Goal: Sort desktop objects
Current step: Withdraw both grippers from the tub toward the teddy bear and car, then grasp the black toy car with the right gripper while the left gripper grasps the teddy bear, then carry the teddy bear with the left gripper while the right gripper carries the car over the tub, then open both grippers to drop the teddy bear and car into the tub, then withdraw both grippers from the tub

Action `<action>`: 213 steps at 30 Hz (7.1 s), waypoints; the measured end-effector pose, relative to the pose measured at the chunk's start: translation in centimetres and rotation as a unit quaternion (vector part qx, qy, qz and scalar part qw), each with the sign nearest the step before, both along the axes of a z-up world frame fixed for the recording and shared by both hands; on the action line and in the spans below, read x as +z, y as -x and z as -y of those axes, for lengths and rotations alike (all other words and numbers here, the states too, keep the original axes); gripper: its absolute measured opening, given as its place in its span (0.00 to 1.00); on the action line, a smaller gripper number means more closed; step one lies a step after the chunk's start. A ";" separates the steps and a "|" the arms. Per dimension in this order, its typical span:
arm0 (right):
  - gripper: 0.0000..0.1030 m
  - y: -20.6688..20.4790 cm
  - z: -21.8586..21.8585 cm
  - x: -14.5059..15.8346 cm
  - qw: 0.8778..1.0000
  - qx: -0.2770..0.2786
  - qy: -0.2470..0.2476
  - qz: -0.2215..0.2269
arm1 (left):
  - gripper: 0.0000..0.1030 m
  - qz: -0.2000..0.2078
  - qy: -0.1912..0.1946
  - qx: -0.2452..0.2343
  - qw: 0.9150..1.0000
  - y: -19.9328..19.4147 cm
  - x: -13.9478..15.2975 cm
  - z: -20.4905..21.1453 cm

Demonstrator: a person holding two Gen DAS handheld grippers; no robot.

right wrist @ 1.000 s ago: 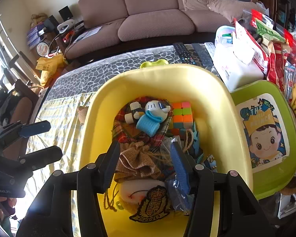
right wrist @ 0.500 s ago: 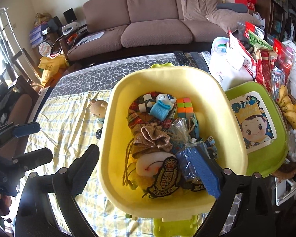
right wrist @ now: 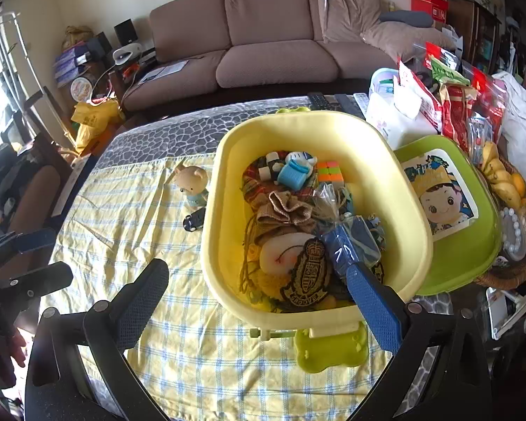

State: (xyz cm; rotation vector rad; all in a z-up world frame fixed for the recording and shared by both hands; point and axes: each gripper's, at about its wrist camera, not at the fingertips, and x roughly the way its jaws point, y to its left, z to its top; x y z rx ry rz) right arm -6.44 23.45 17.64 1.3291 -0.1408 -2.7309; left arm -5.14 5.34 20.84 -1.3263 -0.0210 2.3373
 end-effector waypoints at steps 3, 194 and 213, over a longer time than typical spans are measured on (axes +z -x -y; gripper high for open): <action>1.00 -0.9 0.5 0.1 1.000 0.005 0.004 -0.002 | 1.00 0.003 -0.006 0.014 1.000 -0.7 -0.3 1.5; 0.72 7.6 -9.6 -3.3 0.995 0.077 -0.055 0.026 | 0.79 0.031 0.048 -0.116 0.992 16.0 -4.0 -21.7; 0.91 2.6 -7.8 -2.6 0.998 0.035 -0.046 0.027 | 0.96 -0.003 0.057 -0.078 0.995 6.5 -0.5 -13.1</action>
